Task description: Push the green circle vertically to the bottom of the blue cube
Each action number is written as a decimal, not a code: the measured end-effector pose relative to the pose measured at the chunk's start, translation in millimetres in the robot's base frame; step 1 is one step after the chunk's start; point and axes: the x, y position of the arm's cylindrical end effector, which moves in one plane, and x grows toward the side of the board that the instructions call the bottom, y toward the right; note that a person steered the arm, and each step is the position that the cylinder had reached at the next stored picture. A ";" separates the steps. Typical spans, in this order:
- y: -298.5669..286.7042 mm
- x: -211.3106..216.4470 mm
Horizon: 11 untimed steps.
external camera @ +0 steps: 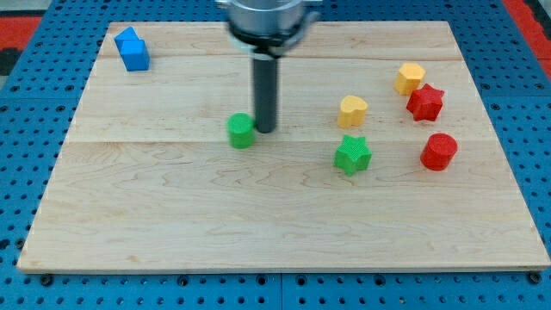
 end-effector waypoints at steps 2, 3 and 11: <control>-62.4 78.9; -33.2 35.6; 188.5 52.8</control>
